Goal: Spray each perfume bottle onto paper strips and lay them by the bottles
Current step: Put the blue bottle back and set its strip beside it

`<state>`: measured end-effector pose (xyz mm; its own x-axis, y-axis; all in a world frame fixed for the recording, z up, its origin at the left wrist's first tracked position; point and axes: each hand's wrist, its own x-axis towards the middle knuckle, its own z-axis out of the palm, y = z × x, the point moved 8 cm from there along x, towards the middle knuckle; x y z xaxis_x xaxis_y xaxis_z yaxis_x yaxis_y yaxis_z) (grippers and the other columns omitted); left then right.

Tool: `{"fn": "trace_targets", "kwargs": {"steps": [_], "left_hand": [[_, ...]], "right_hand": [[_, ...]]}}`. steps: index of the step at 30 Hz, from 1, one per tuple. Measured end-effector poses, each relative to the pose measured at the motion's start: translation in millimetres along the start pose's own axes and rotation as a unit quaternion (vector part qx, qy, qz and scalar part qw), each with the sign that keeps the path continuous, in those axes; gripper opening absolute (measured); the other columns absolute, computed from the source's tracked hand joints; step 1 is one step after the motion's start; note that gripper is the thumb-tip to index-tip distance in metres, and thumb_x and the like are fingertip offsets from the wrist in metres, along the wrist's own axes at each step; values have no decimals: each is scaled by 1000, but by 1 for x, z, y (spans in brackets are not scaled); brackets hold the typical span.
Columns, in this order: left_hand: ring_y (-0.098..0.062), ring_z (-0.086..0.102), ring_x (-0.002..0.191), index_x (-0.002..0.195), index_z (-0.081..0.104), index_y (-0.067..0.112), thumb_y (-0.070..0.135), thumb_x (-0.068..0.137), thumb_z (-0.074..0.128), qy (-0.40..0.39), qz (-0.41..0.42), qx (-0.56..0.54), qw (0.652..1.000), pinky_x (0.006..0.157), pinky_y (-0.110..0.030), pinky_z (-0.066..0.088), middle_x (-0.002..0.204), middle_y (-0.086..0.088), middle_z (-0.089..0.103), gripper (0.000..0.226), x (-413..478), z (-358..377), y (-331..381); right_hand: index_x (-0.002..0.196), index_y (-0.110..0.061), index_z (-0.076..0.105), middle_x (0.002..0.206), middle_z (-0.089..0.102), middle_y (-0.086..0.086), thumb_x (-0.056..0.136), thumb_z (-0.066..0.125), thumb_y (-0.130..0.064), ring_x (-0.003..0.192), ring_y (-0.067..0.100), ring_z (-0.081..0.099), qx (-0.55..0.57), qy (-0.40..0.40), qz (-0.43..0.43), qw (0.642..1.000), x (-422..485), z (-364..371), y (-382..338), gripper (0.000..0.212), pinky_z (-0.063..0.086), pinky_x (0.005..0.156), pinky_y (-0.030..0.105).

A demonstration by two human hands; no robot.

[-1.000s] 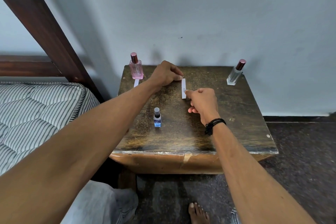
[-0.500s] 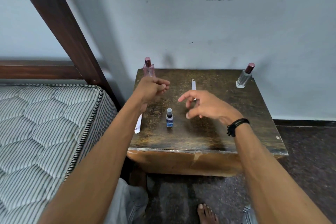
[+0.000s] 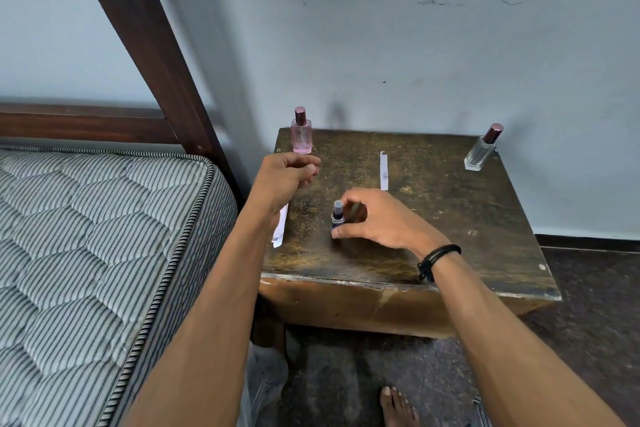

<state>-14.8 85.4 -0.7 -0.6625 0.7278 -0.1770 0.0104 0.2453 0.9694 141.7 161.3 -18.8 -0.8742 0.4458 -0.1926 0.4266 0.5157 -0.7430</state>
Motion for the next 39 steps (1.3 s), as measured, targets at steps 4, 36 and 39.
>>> {"fn": "trace_targets", "kwargs": {"steps": [4, 36, 39], "left_hand": [[-16, 64, 84, 89, 76, 19, 0, 90, 68, -13, -14, 37, 999, 95, -36, 55, 89, -4, 73, 20, 6, 6, -10], [-12, 59, 85, 103, 74, 24, 28, 88, 75, -132, -17, 291, 947, 82, -29, 44, 80, 11, 61, 16, 10, 56, -29], [-13, 58, 84, 104, 74, 24, 28, 88, 75, -132, -18, 287, 949, 82, -30, 45, 76, 12, 58, 17, 11, 56, -29]], "right_hand": [[91, -28, 68, 96, 68, -18, 80, 88, -37, 86, -5, 63, 40, 71, 21, 996, -3, -22, 10, 25, 43, 72, 21], [114, -26, 77, 111, 74, -4, 88, 81, -33, 105, 19, 68, -1, 285, 102, 953, 60, -115, 92, 28, 54, 99, 47], [116, -28, 76, 112, 74, -5, 88, 80, -37, 107, 20, 68, -11, 284, 104, 953, 60, -114, 92, 30, 54, 99, 44]]}}
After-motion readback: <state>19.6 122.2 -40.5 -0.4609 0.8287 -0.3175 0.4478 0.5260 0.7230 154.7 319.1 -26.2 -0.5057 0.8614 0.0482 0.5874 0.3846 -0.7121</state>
